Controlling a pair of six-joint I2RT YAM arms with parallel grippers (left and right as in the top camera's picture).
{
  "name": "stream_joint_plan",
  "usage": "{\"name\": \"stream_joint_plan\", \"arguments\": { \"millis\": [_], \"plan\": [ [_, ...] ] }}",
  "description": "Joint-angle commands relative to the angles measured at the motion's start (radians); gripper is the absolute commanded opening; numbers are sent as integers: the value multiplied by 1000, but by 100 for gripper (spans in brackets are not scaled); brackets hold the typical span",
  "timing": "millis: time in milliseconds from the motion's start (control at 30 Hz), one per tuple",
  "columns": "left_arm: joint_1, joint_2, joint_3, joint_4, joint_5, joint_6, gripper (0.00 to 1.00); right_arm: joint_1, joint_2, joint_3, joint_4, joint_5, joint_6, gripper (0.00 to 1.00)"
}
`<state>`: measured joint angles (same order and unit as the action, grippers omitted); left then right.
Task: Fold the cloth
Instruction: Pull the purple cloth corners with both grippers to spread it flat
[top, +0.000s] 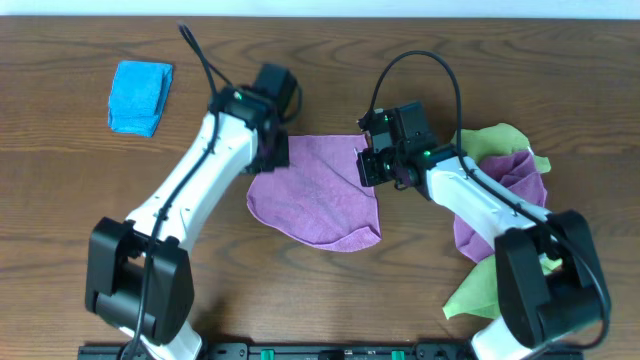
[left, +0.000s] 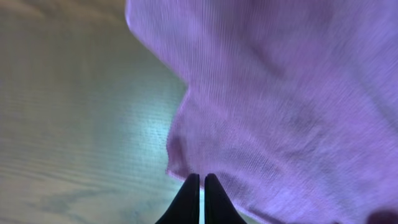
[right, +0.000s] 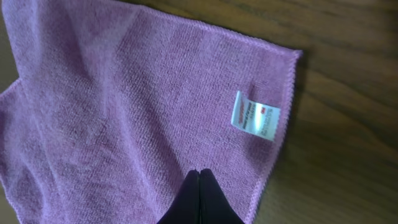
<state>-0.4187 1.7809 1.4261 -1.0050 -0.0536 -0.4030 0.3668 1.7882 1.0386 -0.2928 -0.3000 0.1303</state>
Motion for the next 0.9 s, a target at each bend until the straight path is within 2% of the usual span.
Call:
{"name": "stream_joint_plan", "arguments": {
  "millis": [0,167,433,867],
  "plan": [
    [-21,-92,-122,46,-24,-55,6,-8,26,9,21,-34,12,1],
    [-49,-169,-299,190,20,-82,6,-8,42,9,65,-33,12,2],
    [-69,-172,-491,391,21,-155,6,-8,45,9,94,-33,15,1],
    [-68,-172,-625,506,19,-195,6,-6,107,9,116,-34,16,1]
  ]
}}
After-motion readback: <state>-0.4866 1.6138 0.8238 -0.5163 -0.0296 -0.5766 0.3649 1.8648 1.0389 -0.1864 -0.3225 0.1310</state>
